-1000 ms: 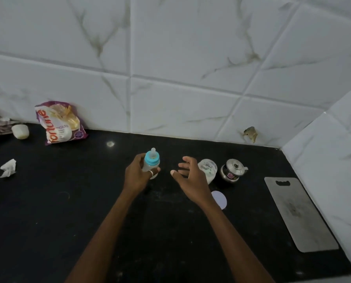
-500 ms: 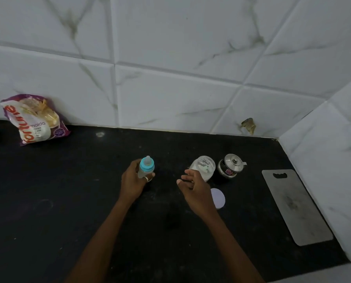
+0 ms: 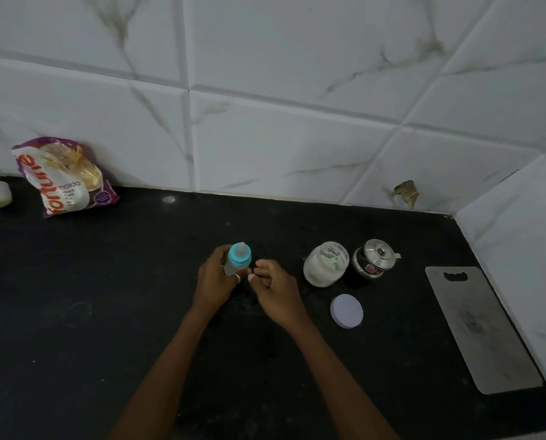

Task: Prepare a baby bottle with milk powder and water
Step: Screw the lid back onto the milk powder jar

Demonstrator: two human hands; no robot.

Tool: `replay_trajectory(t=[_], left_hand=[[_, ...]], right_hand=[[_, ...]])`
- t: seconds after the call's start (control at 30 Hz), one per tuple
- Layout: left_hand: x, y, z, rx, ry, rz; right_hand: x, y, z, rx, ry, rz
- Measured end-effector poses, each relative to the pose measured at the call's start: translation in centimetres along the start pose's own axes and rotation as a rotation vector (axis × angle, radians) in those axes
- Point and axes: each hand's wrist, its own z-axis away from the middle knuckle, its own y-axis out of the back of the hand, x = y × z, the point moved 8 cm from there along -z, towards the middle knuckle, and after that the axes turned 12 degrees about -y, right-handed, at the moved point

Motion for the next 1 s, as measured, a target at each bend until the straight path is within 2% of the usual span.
replay_trajectory(t=[0.17,0.27,0.4,0.6,0.67,0.77,0.87,1.0], left_hand=[[-1.7,-0.1,0.4,-0.007,0.111,-0.054],[-2.4,0.1,2.9,0.098,0.250,-0.168],[0.6,-1.8,7.0,0.208,0.246,-0.183],[4.7,-9.1,5.4,0.015,0.102,-0.081],[6.0,-11.8,3.8,-0.077,0.064,-0.077],[7.2,-15.7,2.1,-0.154,0.041,-0.053],[7.3,-18.8,1.0,-0.112,0.051,-0.027],[5.4,-21.1,0.4,0.016,0.057,-0.009]], right_hand=[[1.8,1.4,0.3,0.001,-0.040,0.022],[4.0,4.4,0.6,0.067,-0.069,0.044],[6.8,9.2,1.2,0.195,-0.072,0.079],[10.9,14.6,1.3,0.317,-0.035,0.163],[12.1,15.7,0.9,0.292,-0.022,0.281],[13.6,16.3,0.0,0.161,-0.016,0.473],[14.8,16.4,-0.8,0.023,0.024,0.605],[15.9,16.2,-1.8,-0.064,0.080,0.750]])
